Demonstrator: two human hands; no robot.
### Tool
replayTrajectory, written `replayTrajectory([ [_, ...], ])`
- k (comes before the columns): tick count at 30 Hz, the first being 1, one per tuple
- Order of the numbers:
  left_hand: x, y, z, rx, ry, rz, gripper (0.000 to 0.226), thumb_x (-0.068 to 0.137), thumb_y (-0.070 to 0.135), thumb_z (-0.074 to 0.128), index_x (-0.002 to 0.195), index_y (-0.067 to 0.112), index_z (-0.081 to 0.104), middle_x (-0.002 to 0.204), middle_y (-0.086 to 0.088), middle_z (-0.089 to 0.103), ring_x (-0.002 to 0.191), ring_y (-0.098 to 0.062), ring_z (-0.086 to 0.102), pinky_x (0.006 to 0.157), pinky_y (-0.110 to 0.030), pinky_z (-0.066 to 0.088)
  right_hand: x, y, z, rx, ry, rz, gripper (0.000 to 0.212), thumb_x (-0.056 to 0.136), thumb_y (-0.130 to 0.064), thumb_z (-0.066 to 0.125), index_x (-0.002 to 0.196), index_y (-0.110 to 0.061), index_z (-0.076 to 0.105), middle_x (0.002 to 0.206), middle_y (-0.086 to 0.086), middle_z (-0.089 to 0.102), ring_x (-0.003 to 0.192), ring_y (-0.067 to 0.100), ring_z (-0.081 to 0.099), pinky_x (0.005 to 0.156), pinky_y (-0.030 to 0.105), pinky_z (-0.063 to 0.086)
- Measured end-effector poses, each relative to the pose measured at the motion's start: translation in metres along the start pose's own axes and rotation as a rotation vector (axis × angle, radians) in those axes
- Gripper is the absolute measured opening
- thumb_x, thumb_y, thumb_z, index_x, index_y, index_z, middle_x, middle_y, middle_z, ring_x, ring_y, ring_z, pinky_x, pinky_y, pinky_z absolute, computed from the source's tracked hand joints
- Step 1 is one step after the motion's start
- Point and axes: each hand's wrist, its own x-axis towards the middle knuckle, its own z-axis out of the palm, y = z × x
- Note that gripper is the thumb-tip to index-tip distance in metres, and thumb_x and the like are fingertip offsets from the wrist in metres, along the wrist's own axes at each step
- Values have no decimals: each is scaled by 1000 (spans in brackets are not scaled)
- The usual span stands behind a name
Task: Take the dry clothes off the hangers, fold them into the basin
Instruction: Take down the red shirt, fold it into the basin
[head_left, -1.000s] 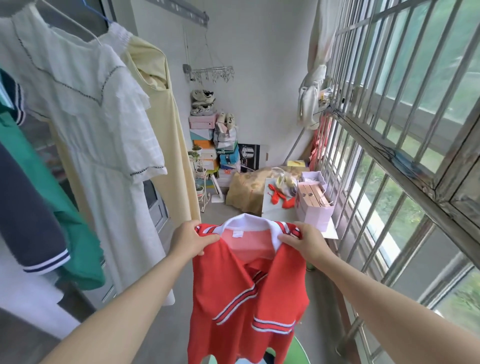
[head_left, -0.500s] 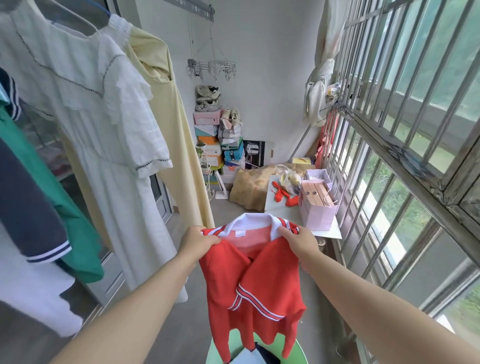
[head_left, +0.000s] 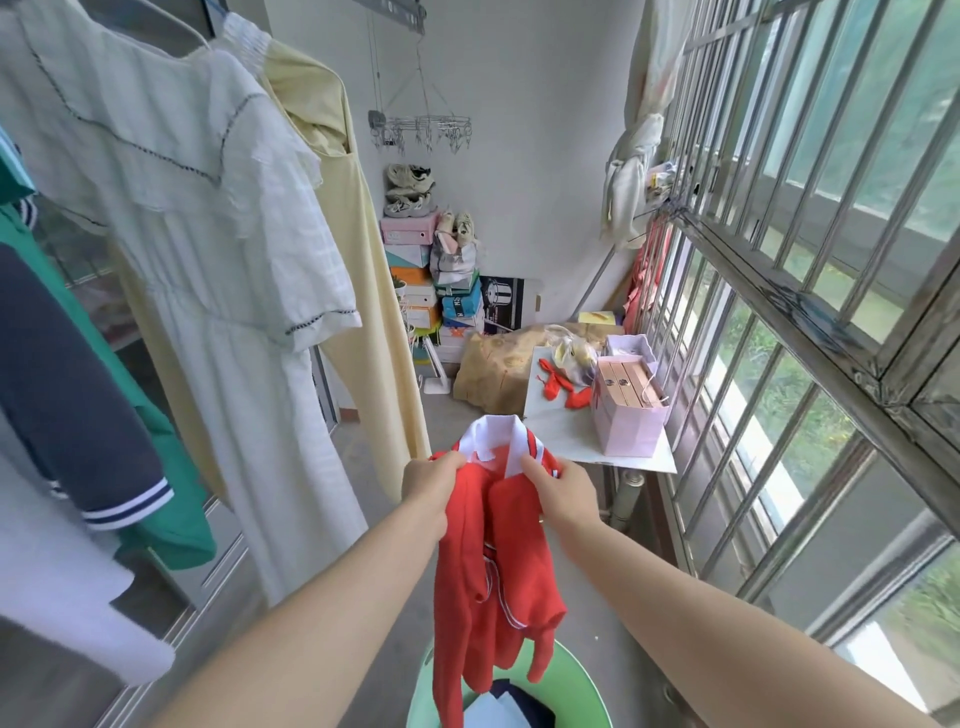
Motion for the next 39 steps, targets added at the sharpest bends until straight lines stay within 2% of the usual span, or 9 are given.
replayTrajectory([
  [5,-8,-1,9,3,-58,33,19,57,28,63,65,12,56,66,-9,55,64,-24,52,62,-30,38,-7,-3,9,-56,-170,-65,25,81,-34,64,68,-14,55,55,-2,51,49,13,50,58,30,44],
  [10,-15,0,9,3,-193,89,26,91,22,58,68,11,60,73,-11,61,66,-22,56,66,-29,43,-12,-13,13,-88,-307,-91,28,91,-22,55,64,-11,55,61,0,60,54,18,62,57,23,52],
  [14,-26,5,1,-22,-423,154,33,74,32,79,87,9,57,79,-7,64,70,-18,63,69,-29,49,-10,-16,10,-57,-371,-99,23,94,-16,46,77,-10,60,65,0,58,59,11,58,56,18,42],
  [19,-28,2,-17,331,-533,370,59,55,19,85,103,18,51,87,8,65,80,-5,64,75,-21,49,-8,-21,-1,-20,-444,-129,34,94,-10,52,63,-18,64,55,-14,61,54,-1,52,57,15,39],
  [23,-24,-4,-16,574,-389,541,35,69,11,70,92,18,44,76,8,56,71,-12,55,68,-27,43,-10,-26,-6,-118,-479,-217,39,93,-13,55,58,-28,66,72,1,59,69,11,49,66,24,35],
  [29,-26,6,-20,488,-278,543,20,81,-2,49,88,17,48,70,6,50,66,-14,46,61,-28,35,-10,-16,-19,1,-407,-328,17,83,-8,68,94,-21,69,102,-1,64,95,9,58,84,16,44],
  [32,-31,19,-23,312,-279,502,25,81,-7,46,86,16,52,72,3,53,66,-11,48,60,-24,37,-5,15,-35,8,-355,-158,76,64,-20,83,131,-22,48,132,-1,49,126,16,44,108,37,38],
  [35,-39,28,-28,234,-358,490,29,81,-11,44,84,16,53,71,4,53,62,-6,48,57,-20,37,-6,36,-44,43,-590,10,118,51,-40,90,149,-21,26,146,-3,40,136,16,36,114,41,29],
  [39,-44,30,-29,160,-406,464,30,82,-13,44,83,16,53,72,5,53,62,-4,49,56,-15,38,-19,34,-44,111,-893,4,70,74,-15,76,137,-16,44,135,2,57,126,18,52,107,34,41],
])
